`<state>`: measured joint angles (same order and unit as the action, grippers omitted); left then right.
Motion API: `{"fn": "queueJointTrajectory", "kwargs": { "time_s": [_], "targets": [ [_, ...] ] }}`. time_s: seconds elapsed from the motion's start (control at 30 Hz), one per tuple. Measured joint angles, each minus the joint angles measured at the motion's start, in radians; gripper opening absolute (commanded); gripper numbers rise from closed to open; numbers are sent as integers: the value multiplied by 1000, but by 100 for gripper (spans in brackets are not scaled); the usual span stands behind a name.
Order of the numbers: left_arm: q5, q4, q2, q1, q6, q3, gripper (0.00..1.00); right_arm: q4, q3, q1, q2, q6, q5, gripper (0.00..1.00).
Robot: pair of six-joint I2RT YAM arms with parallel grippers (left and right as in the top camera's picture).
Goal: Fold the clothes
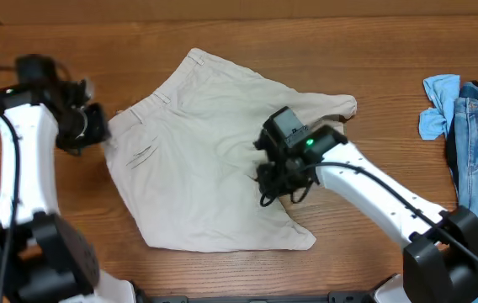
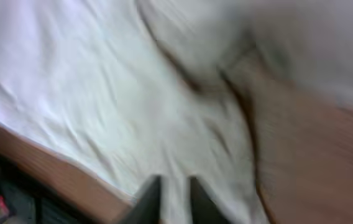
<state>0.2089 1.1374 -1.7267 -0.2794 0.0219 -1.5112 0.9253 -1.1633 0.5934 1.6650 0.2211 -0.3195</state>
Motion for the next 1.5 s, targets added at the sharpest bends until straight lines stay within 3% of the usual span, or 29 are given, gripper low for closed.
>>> {"fn": "queueJointTrajectory", "kwargs": {
  "time_s": [0.2, 0.4, 0.57, 0.77, 0.97, 1.13, 1.2, 1.27, 1.37, 1.5],
  "targets": [
    [-74, 43, 154, 61, -1, -5, 33, -285, 61, -43, 0, 146, 90, 4],
    [-121, 87, 195, 48, -19, -5, 32, -410, 61, -149, 53, 197, 107, 4],
    [-135, 90, 195, 48, -23, -5, 32, -522, 61, -168, 217, 213, 70, 5],
    [-135, 93, 195, 48, -30, -5, 32, -665, 62, -187, 295, 253, 66, 4],
    [-135, 118, 195, 48, -38, -5, 31, -847, -10, -383, 390, 330, 45, 4],
    [-134, 127, 195, 48, -42, -5, 32, -826, -146, -507, 426, 296, -24, 8],
    [-128, 121, 195, 49, -42, -5, 39, -732, -233, -528, 426, 257, -90, 24],
    [-116, 109, 195, 49, -41, -5, 49, -548, -350, -534, 426, 209, -171, 49],
    [-26, 72, 195, 69, 33, -5, 54, -318, -459, -534, 415, 130, -234, 55],
    [37, 13, 175, 164, 127, -6, 48, -105, -506, -534, 348, 56, -267, 56]
  ]
}}
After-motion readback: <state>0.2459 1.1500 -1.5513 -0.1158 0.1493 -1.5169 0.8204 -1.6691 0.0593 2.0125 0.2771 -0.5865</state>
